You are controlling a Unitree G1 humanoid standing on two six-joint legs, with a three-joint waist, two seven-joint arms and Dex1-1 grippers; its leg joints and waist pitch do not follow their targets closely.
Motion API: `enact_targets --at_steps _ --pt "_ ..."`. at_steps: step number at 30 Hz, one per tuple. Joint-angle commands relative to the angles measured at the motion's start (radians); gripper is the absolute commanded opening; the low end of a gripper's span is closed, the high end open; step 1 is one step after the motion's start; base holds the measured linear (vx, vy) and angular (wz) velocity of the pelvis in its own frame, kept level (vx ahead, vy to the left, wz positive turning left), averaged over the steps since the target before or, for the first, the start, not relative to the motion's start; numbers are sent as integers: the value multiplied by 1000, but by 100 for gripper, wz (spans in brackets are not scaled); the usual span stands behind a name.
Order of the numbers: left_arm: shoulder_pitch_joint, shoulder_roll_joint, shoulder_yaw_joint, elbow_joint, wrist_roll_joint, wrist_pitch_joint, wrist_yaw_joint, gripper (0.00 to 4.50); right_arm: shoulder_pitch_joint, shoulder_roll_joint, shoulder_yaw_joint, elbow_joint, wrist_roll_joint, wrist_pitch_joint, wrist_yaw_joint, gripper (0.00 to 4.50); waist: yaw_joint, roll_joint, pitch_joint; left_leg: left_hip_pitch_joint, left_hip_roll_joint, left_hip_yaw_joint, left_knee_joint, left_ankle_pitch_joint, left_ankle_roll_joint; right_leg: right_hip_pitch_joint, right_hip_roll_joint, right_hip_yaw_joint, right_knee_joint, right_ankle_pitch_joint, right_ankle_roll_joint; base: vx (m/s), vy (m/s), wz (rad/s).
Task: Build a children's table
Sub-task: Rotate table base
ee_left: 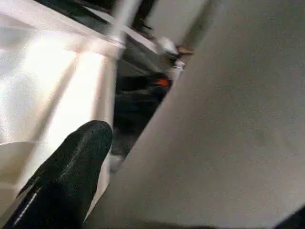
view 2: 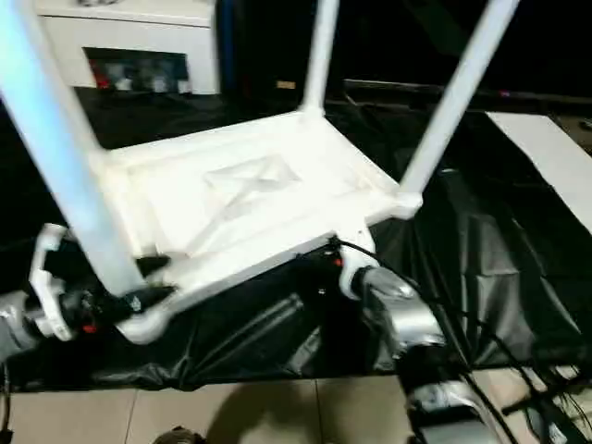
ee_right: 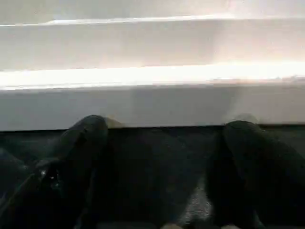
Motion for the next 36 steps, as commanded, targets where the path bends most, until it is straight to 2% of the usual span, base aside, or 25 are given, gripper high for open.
enact_targets --at_steps 1,2,5,7,9,10,13,15,18,19,20,21,23,24,26,29,30,31,32,33,34,35,36 --pt "14 -26 -67 -102 -31 41 22 450 -45 38 28 43 -12 -38 24 447 -4 -4 -59 12 15 5 -79 -334 -41 37 -32 27 -58 -247 -190 0 0 0" --pt "22 -38 -86 -129 -34 50 32 450 -58 56 36 67 -19 -48 28 447 -5 9 -59 12 17 1 -80 -337 -43 38 -38 28 -55 -275 -189 0 0 0" --pt "28 -54 -113 -159 -36 64 48 450 -83 86 48 112 -21 -74 51 447 -21 8 -55 9 16 -3 -83 -364 -55 38 -37 27 -62 -337 -163 0 0 0" --pt "29 -80 -152 -188 -45 84 68 450 -124 127 71 195 -43 -115 67 447 -31 6 -56 5 15 -5 -84 -374 -61 39 -36 25 -62 -353 -156 0 0 0" --pt "23 -93 -177 -196 -41 87 73 450 -144 147 73 230 -49 -127 65 447 -41 6 -54 7 14 -8 -83 -394 -63 37 -37 24 -68 -391 -148 0 0 0" --pt "12 -104 -191 -192 -31 83 80 450 -154 156 76 248 -54 -137 64 447 -43 6 -54 6 14 -8 -83 -393 -62 37 -37 24 -68 -392 -147 0 0 0" --pt "-27 -142 -237 -174 0 73 102 450 -184 186 78 303 -64 -170 83 447 -46 8 -57 13 14 -6 -79 -384 -59 34 -34 25 -66 -361 -162 0 0 0" --pt "-52 -168 -263 -155 24 59 113 450 -199 198 83 334 -81 -191 82 447 -47 12 -57 11 14 -4 -79 -369 -54 35 -33 26 -64 -315 -177 0 0 0" --pt "-85 -192 -280 -111 72 21 142 450 -215 202 75 371 -94 -220 53 447 -46 12 -60 12 14 -3 -76 -352 -49 37 -33 26 -61 -287 -187 0 0 0" --pt "-97 -197 -284 -92 90 3 147 450 -219 201 67 379 -93 -227 37 447 -45 16 -61 14 14 -3 -75 -350 -48 36 -34 26 -61 -282 -189 0 0 0" --pt "-135 -209 -282 -28 146 -55 184 450 -227 189 44 400 -91 -245 -10 447 -46 22 -61 17 13 -2 -74 -351 -48 35 -32 26 -62 -269 -193 0 0 0" --pt "-151 -213 -278 -1 165 -78 200 450 -227 180 32 404 -88 -252 -30 447 -43 18 -62 21 12 -1 -72 -357 -46 34 -30 26 -61 -266 -192 0 0 0" --pt "-173 -216 -270 32 184 -101 220 450 -223 163 16 406 -81 -259 -40 447 -38 20 -63 19 12 0 -72 -345 -43 37 -31 27 -59 -258 -192 0 0 0" --pt "-191 -213 -264 55 190 -121 224 450 -219 147 2 408 -73 -266 -35 447 -37 28 -63 22 12 0 -72 -353 -44 35 -30 25 -61 -253 -194 0 0 0" --pt "-213 -212 -258 84 199 -140 232 450 -206 121 -12 400 -66 -276 -15 447 -34 27 -63 21 11 1 -71 -348 -39 38 -27 25 -58 -235 -203 0 0 0" --pt "-307 -248 -244 241 281 -260 319 450 -166 49 -37 366 -56 -302 49 447 -20 40 -63 23 8 4 -68 -342 -27 38 -26 26 -64 -240 -201 0 0 0" --pt "-307 -248 -244 241 281 -260 319 450 -166 49 -37 366 -56 -302 49 447 -14 39 -64 29 9 7 -65 -354 -28 34 -26 26 -65 -240 -199 0 0 0" --pt "-337 -262 -245 299 315 -311 358 450 -157 29 -40 358 -51 -311 65 447 -14 41 -64 27 10 5 -65 -354 -28 37 -28 26 -63 -240 -203 0 0 0" --pt "-350 -269 -245 324 329 -333 375 450 -153 20 -41 354 -48 -314 73 447 -16 36 -63 18 5 4 -67 -348 -20 44 -27 24 -68 -268 -187 0 0 0" --pt "-370 -282 -247 365 348 -373 394 450 -143 3 -43 341 -45 -320 85 447 -13 43 -66 20 7 2 -65 -340 -21 44 -31 24 -66 -276 -187 0 0 0" --pt "-411 -304 -255 440 383 -427 437 450 -119 -39 -43 301 -42 -326 123 447 -14 59 -65 19 5 1 -64 -341 -23 44 -29 23 -69 -278 -184 0 0 0" --pt "-411 -304 -255 440 383 -427 437 450 -119 -39 -43 301 -42 -326 123 447 -14 52 -66 21 6 3 -63 -346 -19 43 -27 22 -74 -276 -182 0 0 0" --pt "-426 -310 -258 469 394 -454 447 450 -112 -52 -42 287 -42 -328 141 447 -14 44 -69 15 6 2 -60 -329 -11 48 -29 21 -68 -253 -194 0 0 0"
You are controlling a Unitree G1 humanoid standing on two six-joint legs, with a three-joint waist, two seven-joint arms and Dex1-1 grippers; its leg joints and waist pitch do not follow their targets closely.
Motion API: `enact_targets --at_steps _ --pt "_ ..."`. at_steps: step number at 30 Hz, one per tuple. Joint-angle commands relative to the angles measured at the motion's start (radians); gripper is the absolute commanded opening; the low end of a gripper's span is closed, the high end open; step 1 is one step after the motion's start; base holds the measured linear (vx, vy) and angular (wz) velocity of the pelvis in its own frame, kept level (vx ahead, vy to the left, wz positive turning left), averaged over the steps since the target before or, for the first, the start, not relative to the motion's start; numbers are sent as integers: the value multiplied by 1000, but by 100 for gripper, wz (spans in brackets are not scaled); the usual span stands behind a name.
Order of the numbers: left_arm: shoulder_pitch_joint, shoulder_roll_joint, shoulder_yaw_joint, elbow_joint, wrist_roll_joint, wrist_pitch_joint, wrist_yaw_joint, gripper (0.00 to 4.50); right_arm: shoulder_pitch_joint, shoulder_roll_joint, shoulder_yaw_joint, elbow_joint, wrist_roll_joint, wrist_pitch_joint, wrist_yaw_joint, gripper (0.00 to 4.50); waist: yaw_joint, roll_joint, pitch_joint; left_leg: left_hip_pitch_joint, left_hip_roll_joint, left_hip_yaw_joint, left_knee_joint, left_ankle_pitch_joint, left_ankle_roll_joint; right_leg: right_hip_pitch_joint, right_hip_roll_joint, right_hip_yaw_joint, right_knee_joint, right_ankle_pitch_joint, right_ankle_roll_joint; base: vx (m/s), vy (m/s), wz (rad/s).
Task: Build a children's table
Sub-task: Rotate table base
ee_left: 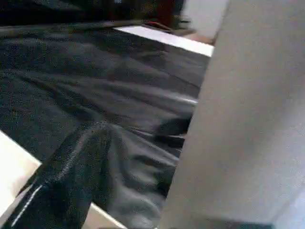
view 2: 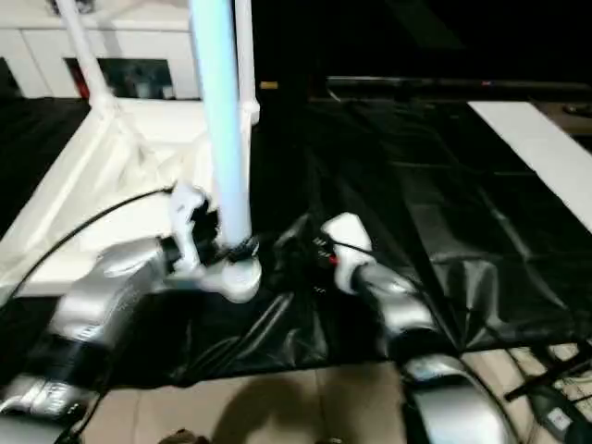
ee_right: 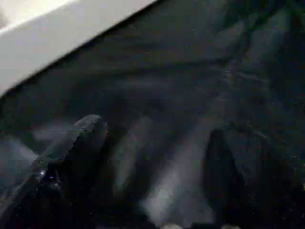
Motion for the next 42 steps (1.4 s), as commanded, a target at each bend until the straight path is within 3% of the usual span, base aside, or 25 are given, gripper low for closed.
enact_targets --at_steps 1,2,3,4,7,9,14,17,18,22,25,26,27,28,30,31,32,36,42 --pt "-20 -3 -9 41 29 -37 23 450 5 -17 -5 -46 15 -12 30 447 5 11 -73 8 4 1 -64 -315 -5 51 -31 22 -65 -256 -191 0 0 0" --pt "-33 -10 -11 60 24 -52 7 450 22 -37 -4 -81 17 -12 62 447 3 5 -73 1 2 2 -63 -297 6 55 -33 21 -66 -261 -189 0 0 0" --pt "-39 -12 -8 65 16 -57 -8 450 31 -48 -3 -105 20 -12 82 447 5 24 -75 6 4 3 -59 -293 11 50 -34 22 -68 -262 -195 0 0 0" --pt "-43 -13 -6 72 13 -64 -21 450 43 -58 -4 -134 29 -6 107 447 4 19 -75 5 5 5 -59 -291 17 50 -33 21 -71 -257 -198 0 0 0" --pt "-53 5 -5 100 8 -94 -86 450 69 -74 -2 -208 56 20 175 447 7 25 -77 2 6 5 -57 -273 36 53 -30 17 -64 -216 -223 0 0 0" --pt "-57 72 -28 139 14 -112 -226 450 111 -103 26 -321 83 68 270 447 13 33 -77 4 9 4 -59 -280 47 51 -30 17 -64 -231 -225 0 0 0" --pt "-71 158 -43 195 22 -112 -357 450 149 -146 64 -442 106 139 369 447 15 32 -72 9 10 5 -64 -320 34 46 -29 17 -67 -275 -224 0 0 0" --pt "-98 215 -72 266 72 -141 -425 421 161 -179 83 -511 117 185 427 450 19 31 -71 10 13 3 -68 -336 26 43 -32 19 -70 -315 -207 0 0 0" --pt "-122 230 -82 318 97 -172 -446 411 162 -192 87 -541 118 213 448 450 21 24 -71 12 13 4 -68 -340 22 42 -33 20 -73 -326 -200 0 0 0" --pt "-188 246 -110 438 130 -200 -535 376 156 -236 106 -602 128 285 507 450 33 29 -71 16 14 5 -67 -329 11 38 -37 23 -72 -323 -203 0 0 0" --pt "-199 249 -118 459 136 -202 -556 360 156 -247 111 -619 131 303 518 450 41 30 -73 11 15 3 -68 -316 5 44 -42 23 -65 -289 -216 0 0 0" --pt "-214 248 -125 491 151 -223 -555 349 157 -257 116 -638 135 320 526 450 42 45 -74 12 15 1 -66 -320 0 43 -42 22 -65 -279 -222 0 0 0" --pt "-224 245 -127 517 160 -240 -557 340 159 -262 117 -652 138 335 530 450 41 35 -75 12 14 3 -65 -316 1 45 -39 22 -64 -258 -223 0 0 0" --pt "-234 243 -129 539 168 -252 -559 336 161 -267 117 -666 143 349 537 450 43 44 -75 11 12 2 -64 -314 0 46 -39 22 -63 -252 -225 0 0 0" --pt "-253 236 -127 582 181 -275 -565 327 166 -273 117 -688 147 372 547 450 48 39 -76 10 13 2 -64 -301 4 49 -41 22 -62 -234 -228 0 0 0" --pt "-262 233 -126 600 186 -286 -561 316 169 -277 118 -696 147 380 550 450 48 47 -76 10 13 1 -63 -303 1 48 -40 22 -62 -234 -229 0 0 0" --pt "-272 230 -126 621 192 -299 -565 304 171 -280 119 -705 148 388 550 450 49 41 -75 12 10 4 -62 -306 2 47 -38 21 -66 -238 -228 0 0 0" --pt "-296 229 -130 668 211 -324 -566 271 181 -292 122 -728 151 412 554 450 52 46 -76 12 13 1 -63 -320 -7 49 -42 21 -63 -244 -234 0 0 0" --pt "-325 234 -131 737 235 -350 -588 223 184 -300 128 -747 157 437 553 450 54 44 -74 12 13 0 -64 -322 -9 49 -42 21 -66 -262 -231 0 0 0"
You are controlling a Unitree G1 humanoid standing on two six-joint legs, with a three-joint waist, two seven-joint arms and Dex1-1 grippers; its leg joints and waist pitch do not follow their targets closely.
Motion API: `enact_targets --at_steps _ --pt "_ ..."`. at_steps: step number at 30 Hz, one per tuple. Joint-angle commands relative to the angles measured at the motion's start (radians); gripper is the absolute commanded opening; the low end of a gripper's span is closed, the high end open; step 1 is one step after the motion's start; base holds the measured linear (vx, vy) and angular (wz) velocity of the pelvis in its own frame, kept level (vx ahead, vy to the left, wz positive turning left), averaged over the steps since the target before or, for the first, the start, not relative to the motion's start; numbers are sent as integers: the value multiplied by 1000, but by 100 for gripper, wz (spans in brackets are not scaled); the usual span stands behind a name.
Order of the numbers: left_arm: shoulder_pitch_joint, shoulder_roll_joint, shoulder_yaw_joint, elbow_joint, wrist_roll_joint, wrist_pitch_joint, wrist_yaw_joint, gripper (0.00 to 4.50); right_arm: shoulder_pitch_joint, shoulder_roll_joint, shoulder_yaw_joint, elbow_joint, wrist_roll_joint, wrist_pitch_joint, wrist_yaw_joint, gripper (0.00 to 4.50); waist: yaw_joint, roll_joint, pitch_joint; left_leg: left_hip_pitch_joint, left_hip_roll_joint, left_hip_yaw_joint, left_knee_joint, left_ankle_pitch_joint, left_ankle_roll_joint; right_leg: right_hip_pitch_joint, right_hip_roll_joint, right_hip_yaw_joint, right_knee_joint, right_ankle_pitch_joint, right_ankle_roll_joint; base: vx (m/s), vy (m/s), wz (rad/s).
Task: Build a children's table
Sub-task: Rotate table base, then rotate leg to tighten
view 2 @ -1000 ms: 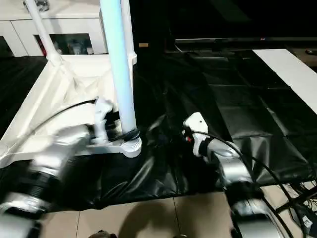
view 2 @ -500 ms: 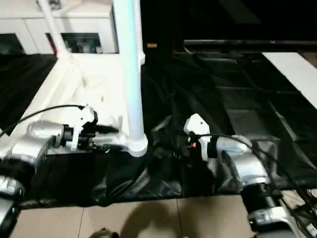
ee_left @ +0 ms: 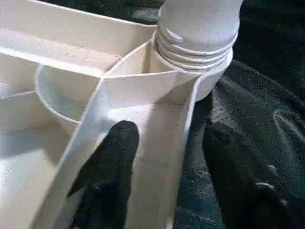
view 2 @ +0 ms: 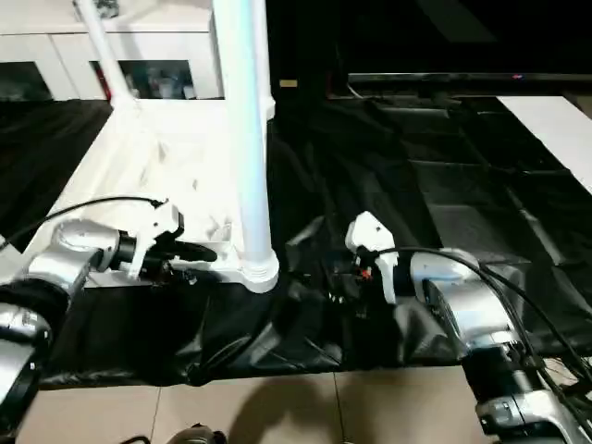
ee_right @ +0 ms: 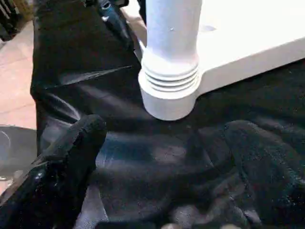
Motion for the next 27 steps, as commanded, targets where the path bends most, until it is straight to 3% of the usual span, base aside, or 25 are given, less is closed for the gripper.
enact_targets --at_steps 1,17,21,27 --pt "-21 4 -4 19 22 -14 -14 211 -1 -11 8 -22 6 12 2 450 1 5 -74 14 12 1 -66 -318 -7 51 -41 24 -64 -263 -230 0 0 0" --pt "-39 6 4 96 65 -39 -21 99 -4 -7 12 -31 8 28 3 450 3 9 -74 14 14 1 -67 -321 -9 50 -44 24 -66 -280 -230 0 0 0" --pt "-35 8 -1 110 81 -44 -24 54 -7 1 20 -26 5 23 2 450 2 7 -73 14 14 1 -67 -323 -9 49 -44 24 -67 -291 -226 0 0 0" --pt "-29 -38 50 94 25 -5 -27 23 -27 56 31 14 -17 -17 -47 450 -1 3 -74 13 15 1 -67 -311 -7 47 -46 24 -65 -278 -234 0 0 0"
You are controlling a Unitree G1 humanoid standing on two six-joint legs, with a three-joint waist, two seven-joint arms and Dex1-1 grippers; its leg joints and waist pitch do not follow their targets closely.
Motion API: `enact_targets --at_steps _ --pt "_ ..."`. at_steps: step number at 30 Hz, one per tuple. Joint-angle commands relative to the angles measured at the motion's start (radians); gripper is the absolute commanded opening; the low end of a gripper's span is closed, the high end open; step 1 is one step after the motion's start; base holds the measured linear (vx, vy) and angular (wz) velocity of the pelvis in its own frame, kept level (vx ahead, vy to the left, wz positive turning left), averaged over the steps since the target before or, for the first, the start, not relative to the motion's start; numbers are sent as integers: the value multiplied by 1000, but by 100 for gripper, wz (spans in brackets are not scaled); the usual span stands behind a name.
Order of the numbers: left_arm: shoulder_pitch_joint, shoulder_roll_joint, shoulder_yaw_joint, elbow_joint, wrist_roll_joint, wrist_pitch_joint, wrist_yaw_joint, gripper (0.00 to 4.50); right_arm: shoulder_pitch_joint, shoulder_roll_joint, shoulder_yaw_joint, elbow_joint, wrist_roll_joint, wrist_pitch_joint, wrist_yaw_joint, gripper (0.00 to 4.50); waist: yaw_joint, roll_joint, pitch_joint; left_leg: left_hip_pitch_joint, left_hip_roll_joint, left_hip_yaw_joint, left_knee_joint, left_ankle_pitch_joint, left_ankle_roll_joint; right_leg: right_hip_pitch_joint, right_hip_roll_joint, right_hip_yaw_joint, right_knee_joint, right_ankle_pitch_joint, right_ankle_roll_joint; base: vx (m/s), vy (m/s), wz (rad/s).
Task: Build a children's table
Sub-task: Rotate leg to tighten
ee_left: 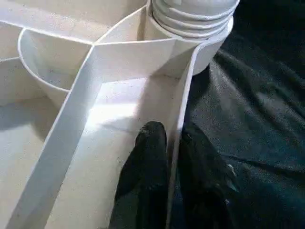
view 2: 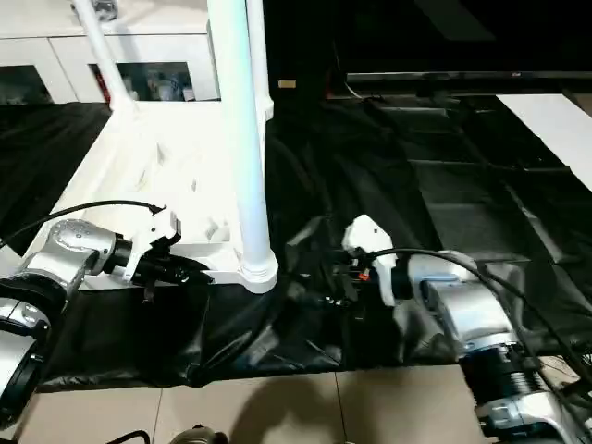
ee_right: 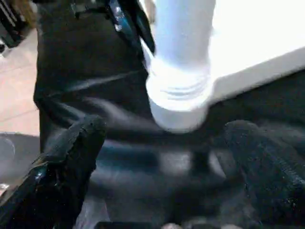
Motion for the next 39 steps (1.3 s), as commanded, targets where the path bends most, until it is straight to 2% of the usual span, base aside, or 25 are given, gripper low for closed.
enact_targets --at_steps 1,4,5,7,12,17,21,25,29,32,39 --pt "1 -43 51 -17 -57 35 15 17 -31 26 13 36 -26 -39 -42 450 0 -4 -74 12 15 2 -67 -300 -8 47 -46 24 -61 -266 -243 0 0 0" --pt "20 -87 39 -47 -50 37 33 3 -60 69 19 95 -54 -72 -103 450 -1 -4 -74 11 16 2 -66 -295 -6 46 -47 25 -61 -246 -252 0 0 0" --pt "24 -95 35 -52 -47 37 39 1 -67 79 19 108 -59 -76 -116 450 -3 -9 -74 10 13 2 -66 -286 -4 49 -47 24 -60 -251 -245 0 0 0" --pt "36 -130 21 -67 -28 37 83 1 -105 114 22 170 -92 -99 -184 450 -6 -14 -74 11 14 5 -65 -284 2 45 -50 25 -65 -289 -231 0 0 0" --pt "43 -150 15 -77 4 41 147 1 -152 133 19 270 -124 -137 -245 450 -1 -12 -71 18 16 4 -68 -301 0 40 -48 26 -71 -345 -208 0 0 0" --pt "55 -145 15 -99 6 53 158 0 -177 157 2 342 -116 -189 -254 404 -3 -16 -72 10 14 4 -69 -291 11 44 -49 26 -69 -328 -201 0 0 0" --pt "64 -134 21 -107 8 55 160 0 -195 171 9 393 -132 -215 -254 377 -5 -20 -71 9 14 4 -70 -290 14 43 -49 25 -70 -360 -191 0 0 0" --pt "73 -127 26 -121 14 63 157 0 -217 179 7 446 -137 -243 -260 337 -7 -18 -70 11 16 5 -70 -294 15 39 -49 26 -70 -362 -194 0 0 0" --pt "77 -120 27 -123 14 64 155 0 -232 188 -1 479 -135 -263 -266 306 -7 -20 -71 9 15 6 -69 -283 19 41 -48 26 -68 -341 -198 0 0 0" --pt "82 -116 25 -128 13 68 149 0 -240 193 -2 502 -138 -276 -262 279 -8 -19 -69 10 15 6 -71 -298 18 39 -49 26 -72 -374 -189 0 0 0" --pt "82 -125 45 -143 -2 103 176 0 -239 226 -9 558 -142 -307 -305 272 -13 -16 -67 11 16 4 -75 -326 8 37 -49 27 -74 -401 -189 0 0 0"
